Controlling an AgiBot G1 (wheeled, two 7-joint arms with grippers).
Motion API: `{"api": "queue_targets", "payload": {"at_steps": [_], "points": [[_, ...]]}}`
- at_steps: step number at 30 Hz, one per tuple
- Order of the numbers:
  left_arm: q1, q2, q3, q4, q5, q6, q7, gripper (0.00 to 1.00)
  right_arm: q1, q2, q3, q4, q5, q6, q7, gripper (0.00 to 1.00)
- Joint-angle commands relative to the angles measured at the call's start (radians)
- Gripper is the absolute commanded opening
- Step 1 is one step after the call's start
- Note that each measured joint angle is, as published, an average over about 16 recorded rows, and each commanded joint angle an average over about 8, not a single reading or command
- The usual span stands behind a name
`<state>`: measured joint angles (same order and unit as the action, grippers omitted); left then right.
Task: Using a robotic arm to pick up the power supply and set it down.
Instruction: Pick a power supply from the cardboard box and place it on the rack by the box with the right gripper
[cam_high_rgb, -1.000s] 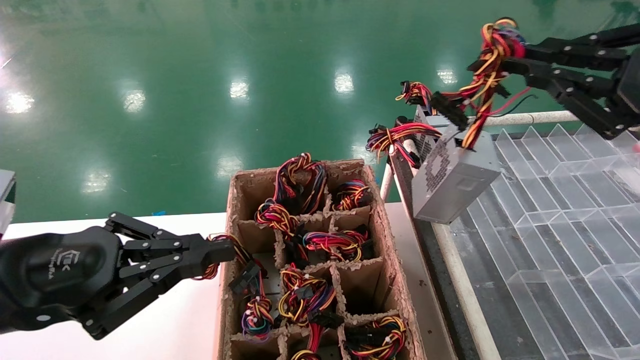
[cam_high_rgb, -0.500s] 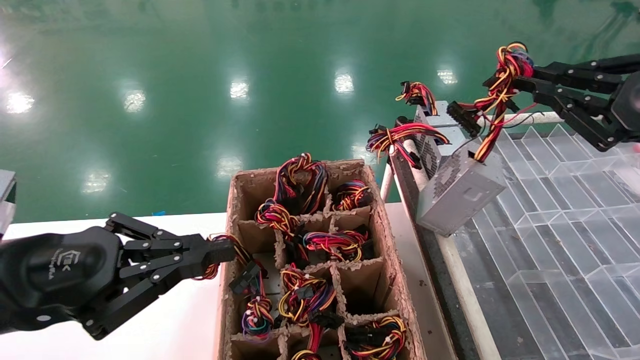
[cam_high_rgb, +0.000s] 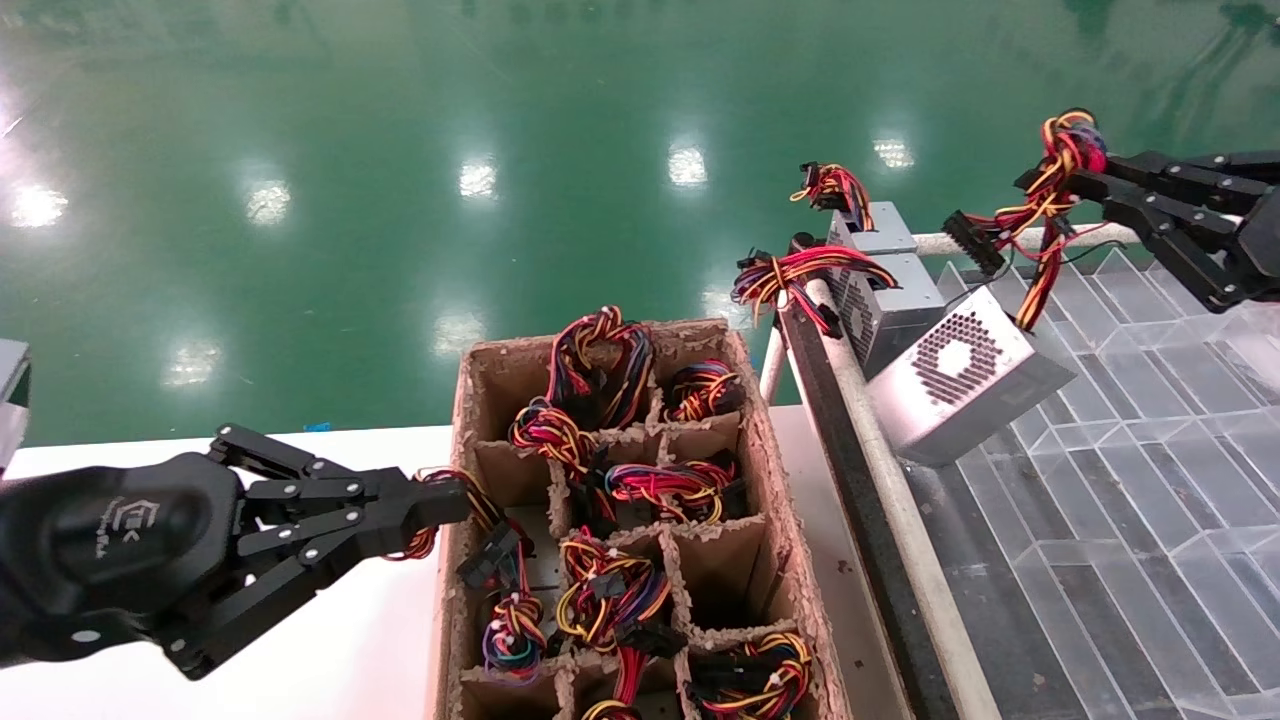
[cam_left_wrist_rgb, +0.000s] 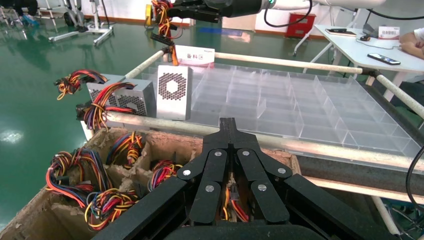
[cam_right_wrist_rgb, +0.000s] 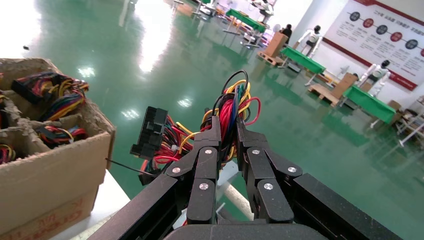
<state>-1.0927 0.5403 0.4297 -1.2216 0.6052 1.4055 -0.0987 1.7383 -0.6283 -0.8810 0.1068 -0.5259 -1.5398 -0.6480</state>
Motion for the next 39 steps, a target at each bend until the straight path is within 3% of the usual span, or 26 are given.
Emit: {"api": "queue_targets", "payload": {"at_steps": [1,17,37,39], "points": [[0.0,0.0,0.0,0.0,0.0,0.0,0.0,0.0,0.003,-0.002,0.003,-0.021,0.004,0.002,-0.008,0.0],[0.0,0.0,0.0,0.0,0.0,0.0,0.0,0.0,0.006,-0.124,-0.007,-0.079,-0.01,0.095,-0.023,0.0],[0.0,0.0,0.0,0.0,0.0,0.0,0.0,0.0,-0.002,-0.264,-0.023,-0.089,-0.033,0.142,-0.022,0.0],[0.0,0.0,0.0,0.0,0.0,0.0,0.0,0.0,-0.002,-0.268,-0.027,-0.091,-0.038,0.145,-0.021,0.1]]}}
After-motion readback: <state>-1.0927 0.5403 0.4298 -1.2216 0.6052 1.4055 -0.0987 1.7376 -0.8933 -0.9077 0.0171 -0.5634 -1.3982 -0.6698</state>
